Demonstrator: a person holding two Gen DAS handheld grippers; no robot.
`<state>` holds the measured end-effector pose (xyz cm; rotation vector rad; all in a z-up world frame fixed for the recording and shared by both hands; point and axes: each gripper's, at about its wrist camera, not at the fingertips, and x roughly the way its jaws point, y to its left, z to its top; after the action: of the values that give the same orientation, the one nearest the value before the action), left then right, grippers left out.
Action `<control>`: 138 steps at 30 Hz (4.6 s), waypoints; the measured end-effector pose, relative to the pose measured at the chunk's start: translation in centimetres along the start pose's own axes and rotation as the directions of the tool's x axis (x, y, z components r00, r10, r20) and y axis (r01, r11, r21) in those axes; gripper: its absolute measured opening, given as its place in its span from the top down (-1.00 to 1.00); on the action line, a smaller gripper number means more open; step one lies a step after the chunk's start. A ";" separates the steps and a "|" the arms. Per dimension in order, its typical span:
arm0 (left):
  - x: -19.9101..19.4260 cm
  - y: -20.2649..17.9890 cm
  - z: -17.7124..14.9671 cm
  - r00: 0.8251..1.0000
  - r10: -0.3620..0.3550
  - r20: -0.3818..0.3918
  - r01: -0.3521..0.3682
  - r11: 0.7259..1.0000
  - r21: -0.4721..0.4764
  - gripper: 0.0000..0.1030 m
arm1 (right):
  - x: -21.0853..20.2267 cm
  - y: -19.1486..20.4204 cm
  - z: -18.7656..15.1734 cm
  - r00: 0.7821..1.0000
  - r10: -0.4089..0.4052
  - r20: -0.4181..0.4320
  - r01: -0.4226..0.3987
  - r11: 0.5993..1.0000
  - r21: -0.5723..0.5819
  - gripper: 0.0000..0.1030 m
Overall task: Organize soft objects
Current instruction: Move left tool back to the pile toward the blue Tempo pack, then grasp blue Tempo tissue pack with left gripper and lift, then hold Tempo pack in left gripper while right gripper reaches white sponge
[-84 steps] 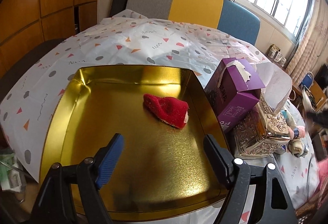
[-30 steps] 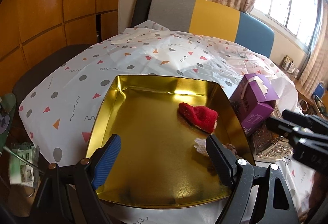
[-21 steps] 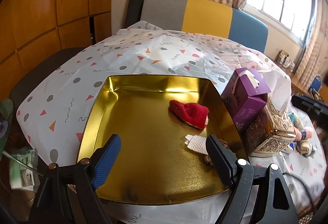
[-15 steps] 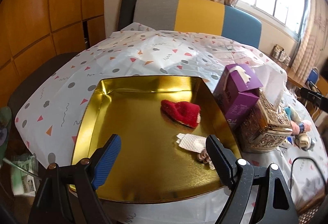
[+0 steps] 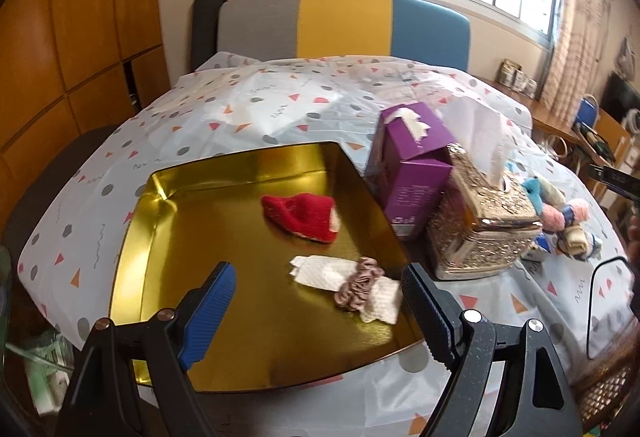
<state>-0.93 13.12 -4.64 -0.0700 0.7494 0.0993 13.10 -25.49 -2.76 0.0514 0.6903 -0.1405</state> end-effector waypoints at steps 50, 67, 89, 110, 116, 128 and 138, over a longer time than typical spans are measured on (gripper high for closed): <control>14.3 -34.6 1.1 0.912 -0.194 -0.362 0.334 0.862 0.381 0.00 | 4.7 -14.6 -3.4 0.990 0.103 -0.099 -0.022 0.792 0.611 -0.20; 13.6 -33.0 3.0 0.812 -0.353 -0.465 0.474 0.864 0.172 -0.28 | 4.7 -14.8 -3.6 0.988 0.120 -0.094 -0.035 0.776 0.630 -0.20; 9.2 -30.5 -3.5 0.879 -0.301 -0.369 0.455 0.759 0.465 -0.11 | 5.0 -12.6 -2.8 0.979 0.184 -0.084 -0.110 0.832 0.544 -0.16; 4.2 -18.5 -4.0 0.873 -0.394 -0.288 0.482 0.791 0.376 -0.11 | 10.8 3.3 1.2 0.722 0.628 -0.291 -0.526 0.771 0.359 0.48; 4.3 -16.7 -3.7 0.873 -0.398 -0.281 0.476 0.818 0.321 -0.11 | 16.4 6.8 1.8 0.714 0.545 -0.441 -0.426 0.837 0.345 0.48; 5.2 -15.0 -3.3 0.867 -0.405 -0.290 0.479 0.839 0.257 -0.12 | 19.6 5.4 1.4 0.711 0.441 -0.548 -0.330 0.897 0.293 0.46; 5.4 -14.6 -3.2 0.873 -0.395 -0.288 0.466 0.850 0.246 -0.12 | 19.4 8.6 1.8 0.688 0.457 -0.563 -0.402 0.887 0.229 -0.20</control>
<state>2.51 -1.37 -10.21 0.0504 0.9549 -0.4692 30.28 -19.35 -13.71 0.3581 1.3011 0.3246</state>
